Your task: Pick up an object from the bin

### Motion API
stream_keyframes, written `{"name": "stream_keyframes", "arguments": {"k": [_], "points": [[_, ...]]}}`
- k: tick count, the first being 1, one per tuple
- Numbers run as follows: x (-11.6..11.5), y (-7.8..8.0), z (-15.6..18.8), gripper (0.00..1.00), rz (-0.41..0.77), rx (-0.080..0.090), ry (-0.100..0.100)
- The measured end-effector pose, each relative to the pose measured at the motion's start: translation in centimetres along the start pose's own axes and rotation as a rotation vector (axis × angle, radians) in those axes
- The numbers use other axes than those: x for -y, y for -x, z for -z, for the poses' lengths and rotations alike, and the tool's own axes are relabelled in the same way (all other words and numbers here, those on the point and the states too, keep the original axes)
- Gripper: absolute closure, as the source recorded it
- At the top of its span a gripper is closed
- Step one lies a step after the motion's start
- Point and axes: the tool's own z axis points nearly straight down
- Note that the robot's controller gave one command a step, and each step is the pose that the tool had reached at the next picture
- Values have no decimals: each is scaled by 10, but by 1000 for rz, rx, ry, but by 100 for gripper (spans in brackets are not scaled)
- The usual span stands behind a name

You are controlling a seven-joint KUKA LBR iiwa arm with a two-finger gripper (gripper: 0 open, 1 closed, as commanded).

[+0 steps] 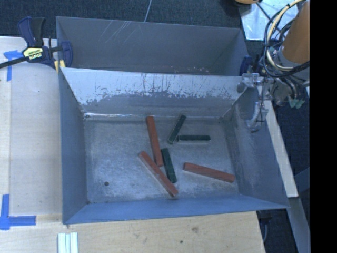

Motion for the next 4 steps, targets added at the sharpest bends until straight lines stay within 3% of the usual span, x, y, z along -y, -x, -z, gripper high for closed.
{"name": "stream_keyframes", "arguments": {"k": [1,2,3,4], "points": [[0,0,0,0,0,0,0],[-26,-38,-95,0,21,-3,-2],[-73,-54,-126,0,74,-8,6],[-57,-28,-150,0,73,3,0]]}}
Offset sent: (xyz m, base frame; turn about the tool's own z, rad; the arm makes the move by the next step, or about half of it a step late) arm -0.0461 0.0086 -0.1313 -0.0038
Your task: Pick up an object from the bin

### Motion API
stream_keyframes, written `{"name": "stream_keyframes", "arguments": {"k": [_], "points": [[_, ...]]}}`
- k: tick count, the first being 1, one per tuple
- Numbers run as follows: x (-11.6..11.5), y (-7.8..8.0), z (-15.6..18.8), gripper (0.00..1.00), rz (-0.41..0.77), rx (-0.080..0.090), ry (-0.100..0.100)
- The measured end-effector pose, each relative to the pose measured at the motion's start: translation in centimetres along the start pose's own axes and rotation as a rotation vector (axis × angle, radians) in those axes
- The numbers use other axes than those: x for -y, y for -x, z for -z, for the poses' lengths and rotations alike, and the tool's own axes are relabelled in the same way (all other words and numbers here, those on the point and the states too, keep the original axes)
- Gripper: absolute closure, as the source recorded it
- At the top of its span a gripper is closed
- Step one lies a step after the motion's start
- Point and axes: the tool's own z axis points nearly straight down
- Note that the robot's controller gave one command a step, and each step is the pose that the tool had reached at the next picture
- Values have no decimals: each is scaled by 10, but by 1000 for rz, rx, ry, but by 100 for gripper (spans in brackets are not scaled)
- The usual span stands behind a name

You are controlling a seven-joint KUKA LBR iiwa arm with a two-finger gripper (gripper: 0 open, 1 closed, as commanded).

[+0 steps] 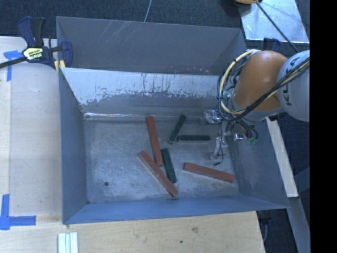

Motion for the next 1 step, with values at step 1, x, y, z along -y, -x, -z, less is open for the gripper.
{"name": "stream_keyframes", "arguments": {"k": [1], "points": [[-10,6,-7,100,-35,-3,1]]}}
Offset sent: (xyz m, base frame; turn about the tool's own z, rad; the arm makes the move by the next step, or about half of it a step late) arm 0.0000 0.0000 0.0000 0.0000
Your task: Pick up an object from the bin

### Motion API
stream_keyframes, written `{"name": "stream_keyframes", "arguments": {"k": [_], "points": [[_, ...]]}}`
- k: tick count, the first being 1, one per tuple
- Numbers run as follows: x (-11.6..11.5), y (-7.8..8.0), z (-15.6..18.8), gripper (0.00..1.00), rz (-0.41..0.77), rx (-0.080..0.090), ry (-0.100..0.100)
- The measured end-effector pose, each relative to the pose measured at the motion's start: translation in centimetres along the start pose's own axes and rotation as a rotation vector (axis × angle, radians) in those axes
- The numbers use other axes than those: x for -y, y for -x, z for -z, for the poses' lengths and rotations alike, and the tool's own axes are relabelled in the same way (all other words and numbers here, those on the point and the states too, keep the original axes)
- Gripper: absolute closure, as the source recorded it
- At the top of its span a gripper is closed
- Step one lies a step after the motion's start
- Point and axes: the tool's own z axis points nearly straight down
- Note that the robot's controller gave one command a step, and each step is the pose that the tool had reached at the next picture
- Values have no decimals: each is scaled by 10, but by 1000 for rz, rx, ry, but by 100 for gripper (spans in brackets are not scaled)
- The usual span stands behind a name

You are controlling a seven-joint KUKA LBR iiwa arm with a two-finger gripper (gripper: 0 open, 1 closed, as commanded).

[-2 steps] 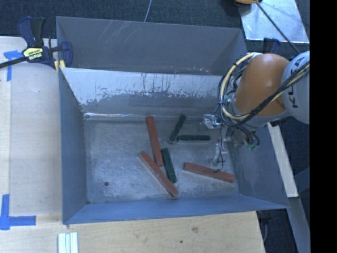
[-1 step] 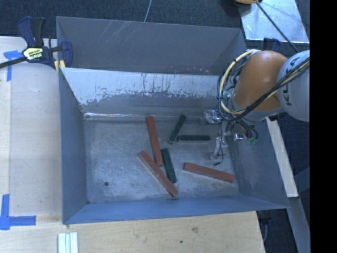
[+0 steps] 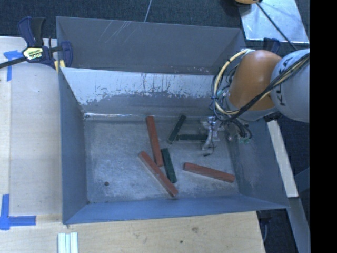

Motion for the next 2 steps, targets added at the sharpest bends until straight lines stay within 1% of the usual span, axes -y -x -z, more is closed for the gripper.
{"name": "stream_keyframes", "arguments": {"k": [1,2], "points": [[0,0,0,100,0,0,0],[-16,1,153,100,-32,2,0]]}}
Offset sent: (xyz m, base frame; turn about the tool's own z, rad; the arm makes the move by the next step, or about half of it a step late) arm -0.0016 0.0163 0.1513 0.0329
